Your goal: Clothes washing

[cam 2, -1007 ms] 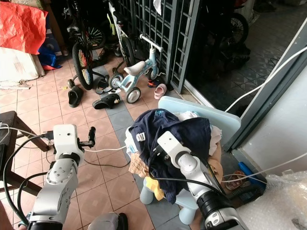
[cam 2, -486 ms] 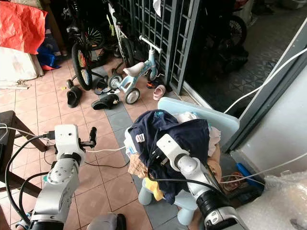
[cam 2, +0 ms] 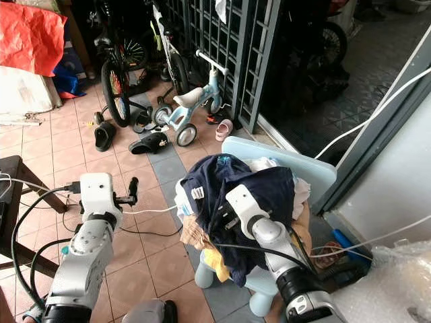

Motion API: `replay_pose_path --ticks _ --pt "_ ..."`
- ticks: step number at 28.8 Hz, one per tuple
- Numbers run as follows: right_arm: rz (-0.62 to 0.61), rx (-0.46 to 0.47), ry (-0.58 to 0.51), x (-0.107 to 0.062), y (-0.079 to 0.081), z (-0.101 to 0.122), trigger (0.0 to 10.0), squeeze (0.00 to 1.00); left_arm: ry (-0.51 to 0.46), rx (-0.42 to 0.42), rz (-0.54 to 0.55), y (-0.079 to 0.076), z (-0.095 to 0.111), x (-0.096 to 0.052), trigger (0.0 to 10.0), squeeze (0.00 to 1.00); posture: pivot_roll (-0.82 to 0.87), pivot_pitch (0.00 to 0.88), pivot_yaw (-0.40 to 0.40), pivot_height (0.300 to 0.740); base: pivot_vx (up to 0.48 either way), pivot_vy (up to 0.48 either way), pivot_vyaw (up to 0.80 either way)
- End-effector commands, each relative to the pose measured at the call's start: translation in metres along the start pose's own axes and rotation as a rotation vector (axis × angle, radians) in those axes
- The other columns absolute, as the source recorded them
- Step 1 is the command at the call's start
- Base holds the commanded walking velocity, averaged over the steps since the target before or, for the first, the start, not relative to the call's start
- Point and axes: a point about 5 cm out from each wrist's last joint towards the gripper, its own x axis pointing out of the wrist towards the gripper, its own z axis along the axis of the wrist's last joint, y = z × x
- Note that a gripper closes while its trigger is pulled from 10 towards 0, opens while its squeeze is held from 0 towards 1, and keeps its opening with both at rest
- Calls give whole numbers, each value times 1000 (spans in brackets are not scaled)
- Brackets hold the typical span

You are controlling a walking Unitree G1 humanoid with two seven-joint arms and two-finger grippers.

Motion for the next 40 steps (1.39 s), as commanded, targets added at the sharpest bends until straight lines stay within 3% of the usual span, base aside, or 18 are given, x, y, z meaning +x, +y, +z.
replay_pose_path --ticks 1,3,5,7,13,16,17,18,19,40 --pt "-89 46 -25 -6 -13 -2 0 0 -8 14 -16 -3 2 2 10000 0 -34 0 33 740 0 0 0" --pt "-109 57 -51 -7 -16 0 0 0 -9 14 -16 -3 2 2 10000 0 -34 0 33 740 0 0 0" --pt "-220 285 -279 -20 -27 23 0 0 -16 9 -12 -2 3 2 10000 0 -35 0 30 740 0 0 0" --pt "-254 389 -354 -26 -30 29 0 0 -18 5 -8 -1 3 2 10000 0 -35 0 30 740 0 0 0" --pt "-452 441 -522 -65 -28 34 0 0 -39 -8 -8 1 5 2 10000 0 -42 0 23 740 0 0 0" --pt "-483 448 -518 -68 -30 32 0 0 -42 -8 -10 1 6 2 10000 0 -45 0 26 740 0 0 0" --pt "-490 461 -494 -67 -32 29 6627 0 -43 -7 -19 0 6 2 10000 0 -51 0 33 740 0 0 0" --pt "-487 462 -481 -66 -32 28 6627 0 -44 -6 -24 -1 6 3 10000 0 -51 0 33 740 0 0 0" --pt "-486 465 -464 -65 -31 27 10000 0 -44 -5 -30 -2 6 3 10000 0 -48 0 34 740 0 0 0" --pt "-467 476 -425 -60 -26 27 10000 0 -42 -10 -43 -2 6 3 10000 0 -46 0 28 740 0 0 -692"
